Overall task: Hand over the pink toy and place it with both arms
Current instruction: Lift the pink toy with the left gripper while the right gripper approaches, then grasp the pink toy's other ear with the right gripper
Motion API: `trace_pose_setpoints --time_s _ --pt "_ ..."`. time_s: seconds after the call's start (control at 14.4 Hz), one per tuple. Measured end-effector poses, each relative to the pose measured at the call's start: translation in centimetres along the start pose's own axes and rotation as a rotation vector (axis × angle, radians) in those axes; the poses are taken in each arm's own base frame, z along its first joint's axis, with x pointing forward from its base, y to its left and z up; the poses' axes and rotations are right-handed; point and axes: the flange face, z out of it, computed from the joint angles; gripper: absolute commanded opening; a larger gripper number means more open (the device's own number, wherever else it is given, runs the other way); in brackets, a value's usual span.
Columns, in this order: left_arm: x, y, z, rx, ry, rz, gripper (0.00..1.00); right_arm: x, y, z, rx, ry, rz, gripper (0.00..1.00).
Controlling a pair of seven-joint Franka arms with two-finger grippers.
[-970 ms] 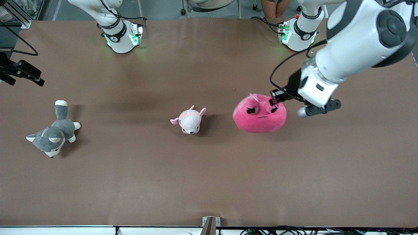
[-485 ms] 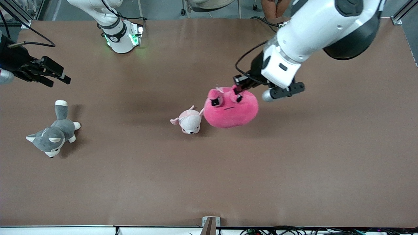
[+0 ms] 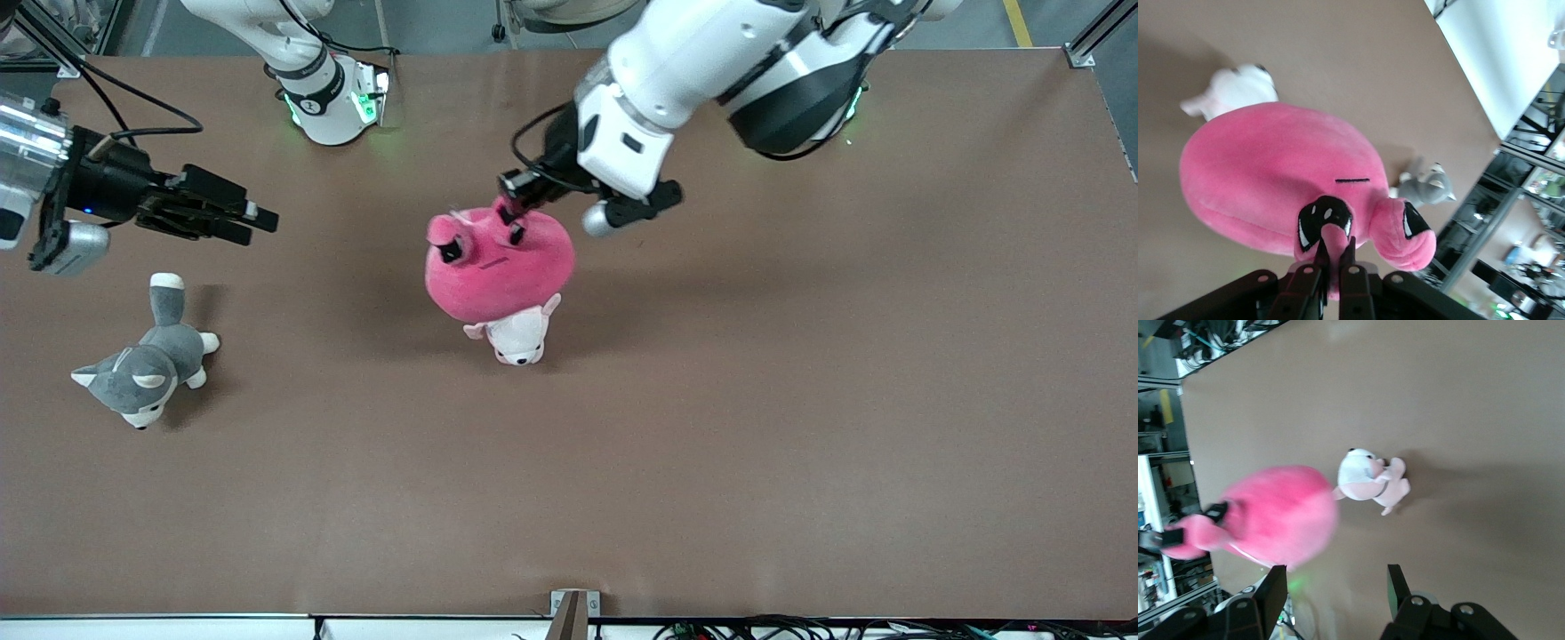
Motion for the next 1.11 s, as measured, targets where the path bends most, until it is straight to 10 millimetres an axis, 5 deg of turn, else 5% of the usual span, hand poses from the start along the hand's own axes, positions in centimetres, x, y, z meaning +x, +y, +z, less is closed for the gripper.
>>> trace_pose_setpoints --time_s 0.42,0.62,1.11 --pt "-2.1 0.3 5.6 -0.048 -0.055 -0.089 0.0 -0.1 -4.6 3.3 0.012 -0.035 -0.042 0.64" --pt "-2.5 0.3 5.8 -0.05 -0.061 -0.105 0.0 -0.4 -5.8 4.6 0.009 -0.054 -0.042 0.64" --pt "-2.6 0.5 5.6 -0.057 -0.062 -0.106 0.0 0.4 -5.1 6.2 0.003 -0.08 -0.028 0.64"
